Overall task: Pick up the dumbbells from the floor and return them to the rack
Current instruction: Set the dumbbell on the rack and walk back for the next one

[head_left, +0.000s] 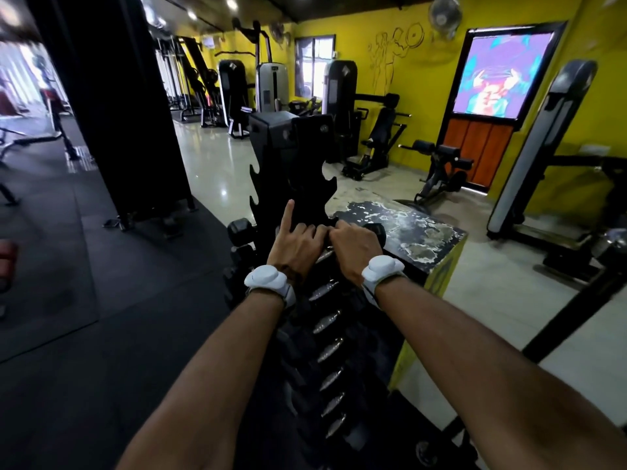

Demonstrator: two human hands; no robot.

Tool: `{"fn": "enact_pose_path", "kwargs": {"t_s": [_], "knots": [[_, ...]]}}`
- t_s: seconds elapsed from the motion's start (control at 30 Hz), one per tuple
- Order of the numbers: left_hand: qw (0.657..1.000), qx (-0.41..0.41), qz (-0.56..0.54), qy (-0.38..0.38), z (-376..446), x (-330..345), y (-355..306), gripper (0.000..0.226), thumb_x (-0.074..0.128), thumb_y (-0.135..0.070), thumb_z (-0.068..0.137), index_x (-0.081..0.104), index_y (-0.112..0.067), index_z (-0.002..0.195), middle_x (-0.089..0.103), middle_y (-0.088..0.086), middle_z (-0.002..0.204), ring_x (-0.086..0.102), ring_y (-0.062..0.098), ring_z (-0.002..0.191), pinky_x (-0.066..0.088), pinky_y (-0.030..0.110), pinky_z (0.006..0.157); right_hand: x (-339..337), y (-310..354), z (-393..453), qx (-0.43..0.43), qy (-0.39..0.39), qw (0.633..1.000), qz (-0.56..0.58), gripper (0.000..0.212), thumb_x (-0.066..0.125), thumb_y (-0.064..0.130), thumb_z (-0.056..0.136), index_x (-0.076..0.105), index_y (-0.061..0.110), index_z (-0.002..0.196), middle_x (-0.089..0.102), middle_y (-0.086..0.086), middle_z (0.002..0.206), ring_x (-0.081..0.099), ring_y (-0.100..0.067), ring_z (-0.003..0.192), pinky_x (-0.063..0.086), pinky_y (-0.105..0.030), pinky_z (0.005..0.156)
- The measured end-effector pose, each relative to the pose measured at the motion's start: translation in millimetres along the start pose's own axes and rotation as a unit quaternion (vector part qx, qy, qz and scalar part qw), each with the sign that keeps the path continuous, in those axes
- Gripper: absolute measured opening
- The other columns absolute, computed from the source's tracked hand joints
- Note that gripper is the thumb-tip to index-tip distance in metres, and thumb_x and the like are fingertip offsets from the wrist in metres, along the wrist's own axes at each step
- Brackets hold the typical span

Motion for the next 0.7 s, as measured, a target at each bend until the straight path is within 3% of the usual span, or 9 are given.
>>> {"fn": "enact_pose_path", "kwargs": {"t_s": [0.1, 0.23, 0.37, 0.5, 0.7], "knots": [[1.000, -0.014, -0.006, 0.010, 6, 10, 6, 0.028, 0.054, -0.021, 0.091, 0.062, -0.010, 0.116, 0.070, 0.004, 0.089, 0.066, 0.029, 0.088, 0.002, 0.061, 0.121, 8, -6, 10, -0.003, -0.014, 1.000, 0.013, 0.020, 0.055, 0.015, 0.095, 0.065, 0.021, 0.112, 0.062, -0.003, 0.102, 0.066, -0.028, 0.093, 0.041, -0.035, 0.066], [0.999, -0.031, -0.014, 0.006, 14, 19, 9, 0.026, 0.068, -0.024, 0.085, 0.065, -0.012, 0.108, 0.069, 0.001, 0.081, 0.066, 0.026, 0.086, 0.004, 0.060, 0.121, 14, -13, 23, -0.008, -0.025, 0.999, 0.026, 0.021, 0.058, 0.018, 0.093, 0.065, 0.022, 0.113, 0.064, -0.004, 0.104, 0.066, -0.029, 0.096, 0.049, -0.037, 0.077], [0.999, -0.043, -0.023, -0.009, 21, 27, 13, 0.026, 0.067, -0.019, 0.086, 0.068, -0.011, 0.111, 0.070, 0.000, 0.084, 0.065, 0.024, 0.086, 0.011, 0.058, 0.121, 22, -19, 36, -0.024, -0.022, 0.999, 0.031, 0.028, 0.061, 0.017, 0.090, 0.065, 0.021, 0.117, 0.066, -0.004, 0.107, 0.065, -0.030, 0.099, 0.050, -0.038, 0.085], [0.998, -0.029, -0.020, -0.043, 25, 35, 18, 0.031, 0.067, -0.013, 0.084, 0.070, -0.005, 0.114, 0.074, 0.006, 0.100, 0.068, 0.027, 0.096, 0.028, 0.050, 0.119, 30, -21, 48, -0.018, -0.042, 0.999, 0.017, 0.022, 0.056, 0.021, 0.094, 0.067, 0.026, 0.112, 0.068, -0.001, 0.103, 0.067, -0.028, 0.096, 0.045, -0.038, 0.091], [0.998, -0.035, -0.021, -0.047, 32, 42, 19, 0.033, 0.060, -0.011, 0.084, 0.069, -0.003, 0.114, 0.074, 0.010, 0.100, 0.066, 0.030, 0.091, 0.043, 0.042, 0.094, 38, -27, 64, -0.014, -0.033, 0.999, -0.025, 0.018, 0.056, 0.027, 0.093, 0.070, 0.031, 0.102, 0.071, 0.004, 0.096, 0.066, -0.023, 0.097, 0.031, -0.050, 0.106]]}}
Point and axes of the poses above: each hand's wrist, its own z-axis towards the middle knuckle, its own x-axis out of the palm, y = z × x, the point moved 1 cm from there along z, towards the middle knuckle
